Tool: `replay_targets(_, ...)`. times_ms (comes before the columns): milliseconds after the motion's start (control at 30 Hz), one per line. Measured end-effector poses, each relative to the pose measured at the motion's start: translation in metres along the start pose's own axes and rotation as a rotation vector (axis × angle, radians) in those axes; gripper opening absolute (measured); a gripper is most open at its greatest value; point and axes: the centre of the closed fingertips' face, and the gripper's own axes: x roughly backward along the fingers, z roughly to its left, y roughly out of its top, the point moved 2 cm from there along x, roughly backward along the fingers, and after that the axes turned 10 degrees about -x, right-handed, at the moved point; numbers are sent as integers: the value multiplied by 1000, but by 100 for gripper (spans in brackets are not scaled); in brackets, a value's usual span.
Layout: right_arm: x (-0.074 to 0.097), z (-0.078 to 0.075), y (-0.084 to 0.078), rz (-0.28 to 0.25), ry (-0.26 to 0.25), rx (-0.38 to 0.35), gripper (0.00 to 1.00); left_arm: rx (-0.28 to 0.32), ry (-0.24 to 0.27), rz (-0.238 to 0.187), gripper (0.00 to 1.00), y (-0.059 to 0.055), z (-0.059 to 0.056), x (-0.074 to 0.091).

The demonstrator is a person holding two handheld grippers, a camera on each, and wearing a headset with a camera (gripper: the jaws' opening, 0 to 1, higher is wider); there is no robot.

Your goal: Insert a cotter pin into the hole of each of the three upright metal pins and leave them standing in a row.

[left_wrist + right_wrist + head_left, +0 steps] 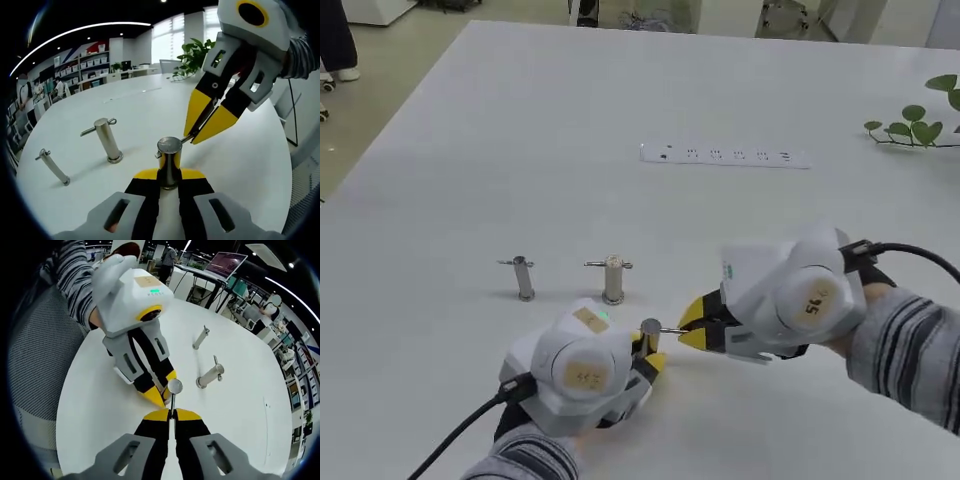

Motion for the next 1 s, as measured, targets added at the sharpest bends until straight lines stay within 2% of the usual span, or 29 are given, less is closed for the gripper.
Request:
replay_targets(367, -5, -1, 5, -16, -10, 8, 0, 19, 26, 1, 9, 0, 0, -1)
replay_targets(533, 3, -2, 13, -34, -23, 4, 2, 28, 42, 2, 9, -1, 0, -1)
replay_targets(700, 9, -5, 8, -20, -29, -20, 2, 38, 58, 4, 9, -1, 0, -2)
replay_targets(867, 7, -5, 0, -1, -30, -44, 0, 51, 78, 7, 9, -1, -1, -2)
replay_targets(1000, 5, -4, 2, -12, -28, -64, 0, 60, 87, 9, 10, -1, -1, -2)
